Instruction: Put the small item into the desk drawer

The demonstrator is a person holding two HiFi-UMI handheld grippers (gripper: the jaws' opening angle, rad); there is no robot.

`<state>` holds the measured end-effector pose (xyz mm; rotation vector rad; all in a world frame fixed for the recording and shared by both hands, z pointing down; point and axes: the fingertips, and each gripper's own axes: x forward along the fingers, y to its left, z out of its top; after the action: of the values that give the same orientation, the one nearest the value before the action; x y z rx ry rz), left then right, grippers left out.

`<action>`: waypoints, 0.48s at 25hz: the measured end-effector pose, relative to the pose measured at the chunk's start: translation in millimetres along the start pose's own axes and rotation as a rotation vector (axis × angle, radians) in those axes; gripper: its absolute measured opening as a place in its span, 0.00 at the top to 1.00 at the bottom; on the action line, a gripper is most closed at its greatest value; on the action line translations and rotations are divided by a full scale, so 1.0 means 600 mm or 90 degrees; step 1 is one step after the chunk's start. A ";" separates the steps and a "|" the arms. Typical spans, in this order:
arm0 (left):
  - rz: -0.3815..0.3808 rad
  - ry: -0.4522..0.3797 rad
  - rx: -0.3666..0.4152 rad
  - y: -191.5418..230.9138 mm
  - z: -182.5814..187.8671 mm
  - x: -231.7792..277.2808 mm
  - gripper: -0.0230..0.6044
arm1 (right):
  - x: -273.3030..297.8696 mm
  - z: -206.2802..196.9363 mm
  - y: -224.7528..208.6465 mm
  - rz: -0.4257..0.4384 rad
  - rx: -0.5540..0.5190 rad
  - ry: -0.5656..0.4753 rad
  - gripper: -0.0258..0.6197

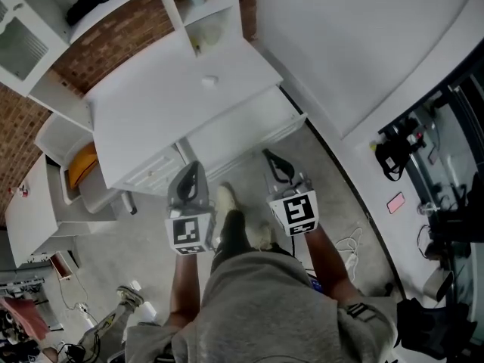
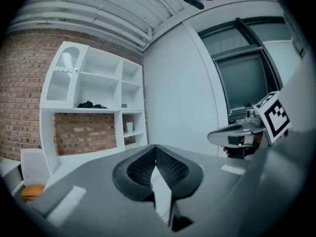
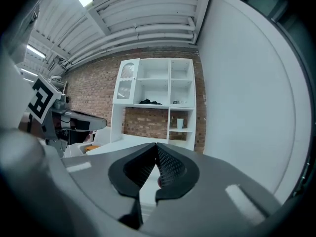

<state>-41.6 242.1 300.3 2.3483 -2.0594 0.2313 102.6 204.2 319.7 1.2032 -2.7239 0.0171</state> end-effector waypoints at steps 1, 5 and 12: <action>0.000 0.001 0.000 0.005 0.000 0.013 0.94 | 0.012 0.000 -0.006 0.000 -0.002 0.001 0.96; -0.006 0.003 0.000 0.035 0.001 0.071 0.94 | 0.074 0.001 -0.029 -0.003 0.001 0.008 0.96; -0.006 0.021 -0.013 0.115 0.001 0.182 0.94 | 0.206 0.016 -0.063 0.001 0.002 0.029 0.96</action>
<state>-96.3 125.0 306.4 2.3258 -2.0253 0.2453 46.8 87.3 327.4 1.1874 -2.6856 0.0485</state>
